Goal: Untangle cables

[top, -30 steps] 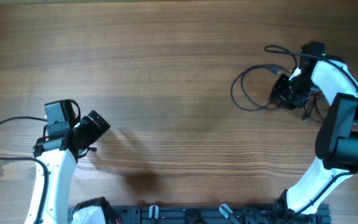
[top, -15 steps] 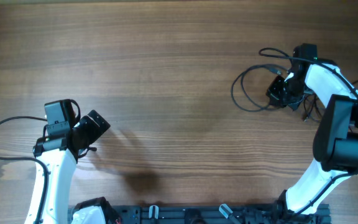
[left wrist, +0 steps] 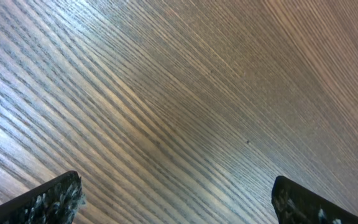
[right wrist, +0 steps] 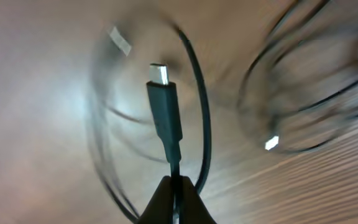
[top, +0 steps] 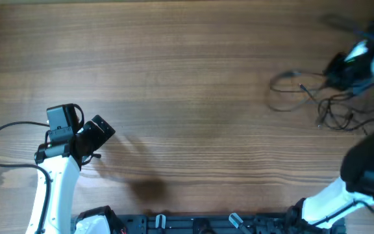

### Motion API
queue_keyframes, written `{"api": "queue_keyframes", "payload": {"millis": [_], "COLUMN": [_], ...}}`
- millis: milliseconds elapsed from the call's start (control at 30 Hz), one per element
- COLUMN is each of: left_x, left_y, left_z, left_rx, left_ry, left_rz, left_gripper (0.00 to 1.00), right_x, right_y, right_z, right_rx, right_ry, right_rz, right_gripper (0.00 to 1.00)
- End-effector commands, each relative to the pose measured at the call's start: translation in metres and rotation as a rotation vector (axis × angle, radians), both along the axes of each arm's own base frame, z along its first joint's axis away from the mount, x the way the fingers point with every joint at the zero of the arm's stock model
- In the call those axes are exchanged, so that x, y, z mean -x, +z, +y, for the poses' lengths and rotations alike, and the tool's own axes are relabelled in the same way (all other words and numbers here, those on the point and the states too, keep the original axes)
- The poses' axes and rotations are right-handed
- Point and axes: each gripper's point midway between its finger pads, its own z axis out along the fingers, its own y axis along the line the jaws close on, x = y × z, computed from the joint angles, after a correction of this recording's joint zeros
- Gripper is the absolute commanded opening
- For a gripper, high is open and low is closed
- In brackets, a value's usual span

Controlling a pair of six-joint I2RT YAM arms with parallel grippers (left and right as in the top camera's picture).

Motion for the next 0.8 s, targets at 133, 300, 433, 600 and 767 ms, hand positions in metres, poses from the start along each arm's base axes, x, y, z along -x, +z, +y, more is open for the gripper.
{"api": "queue_keyframes", "payload": {"millis": [133, 300, 433, 600, 767], "left_x": [0.003, 0.003, 0.003, -0.002, -0.021], "left_y": [-0.003, -0.003, -0.003, -0.001, 0.010], "left_z": [-0.001, -0.001, -0.001, -0.007, -0.028], "left_rx": [0.012, 0.012, 0.015, 0.049, 0.160], "left_ry": [0.008, 0.008, 0.007, -0.009, -0.074], "left_rz": [0.008, 0.008, 0.007, -0.017, -0.116], "left_gripper": [1.00, 1.00, 1.00, 1.00, 1.00], "right_x": [0.041, 0.039, 0.039, 0.028, 0.017], "right_y": [0.096, 0.089, 0.081, 0.062, 0.053], "right_z": [-0.099, -0.094, -0.088, -0.063, -0.031], "right_rx": [0.165, 0.158, 0.136, 0.107, 0.093], "right_ry": [-0.305, -0.284, -0.273, -0.201, -0.113], "right_rz": [-0.195, -0.180, -0.164, -0.141, -0.125], "right_gripper": [0.04, 0.13, 0.21, 0.23, 0.24]}}
